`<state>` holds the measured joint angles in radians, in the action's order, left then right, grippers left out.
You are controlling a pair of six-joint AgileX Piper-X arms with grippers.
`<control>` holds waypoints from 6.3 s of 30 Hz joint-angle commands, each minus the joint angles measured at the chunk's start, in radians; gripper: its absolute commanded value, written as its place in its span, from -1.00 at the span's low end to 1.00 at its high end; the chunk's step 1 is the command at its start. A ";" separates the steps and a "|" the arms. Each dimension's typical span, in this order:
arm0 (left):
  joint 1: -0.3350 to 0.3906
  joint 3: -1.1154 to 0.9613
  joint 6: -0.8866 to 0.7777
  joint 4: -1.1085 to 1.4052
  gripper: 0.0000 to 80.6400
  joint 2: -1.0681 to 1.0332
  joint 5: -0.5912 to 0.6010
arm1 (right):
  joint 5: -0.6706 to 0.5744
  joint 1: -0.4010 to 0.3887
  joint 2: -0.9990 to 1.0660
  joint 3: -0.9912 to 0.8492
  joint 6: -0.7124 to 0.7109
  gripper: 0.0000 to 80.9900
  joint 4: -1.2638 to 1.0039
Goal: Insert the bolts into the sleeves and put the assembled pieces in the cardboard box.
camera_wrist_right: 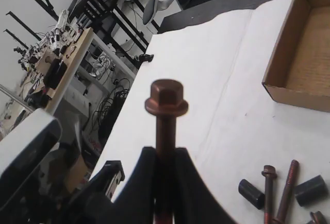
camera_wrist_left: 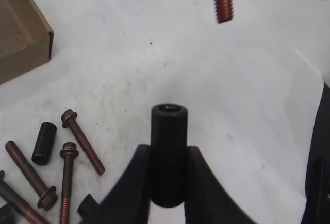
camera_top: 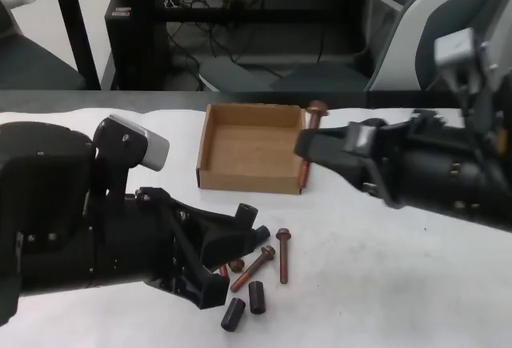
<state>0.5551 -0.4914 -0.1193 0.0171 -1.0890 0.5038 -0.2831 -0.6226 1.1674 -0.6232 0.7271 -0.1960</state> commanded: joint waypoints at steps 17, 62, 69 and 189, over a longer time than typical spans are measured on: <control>0.002 -0.002 -0.059 0.093 -0.96 0.010 -0.077 | -0.055 -0.003 0.207 -0.230 -0.002 -0.99 -0.019; 0.002 -0.002 -0.127 0.130 -0.96 0.010 -0.133 | -0.075 -0.053 0.207 -0.229 -0.125 -0.99 0.080; 0.002 -0.005 -0.145 0.130 -0.96 0.010 -0.148 | 0.011 -0.079 0.196 -0.229 -0.128 -0.99 0.080; -0.159 -1.302 0.217 -0.608 -0.96 -1.138 -0.257 | 0.119 -0.023 0.003 -0.229 -0.643 0.63 1.053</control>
<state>0.4151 -1.7445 0.0907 -0.5844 -2.1993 0.2557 -0.1346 -0.6517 1.1827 -0.8499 0.0970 0.8539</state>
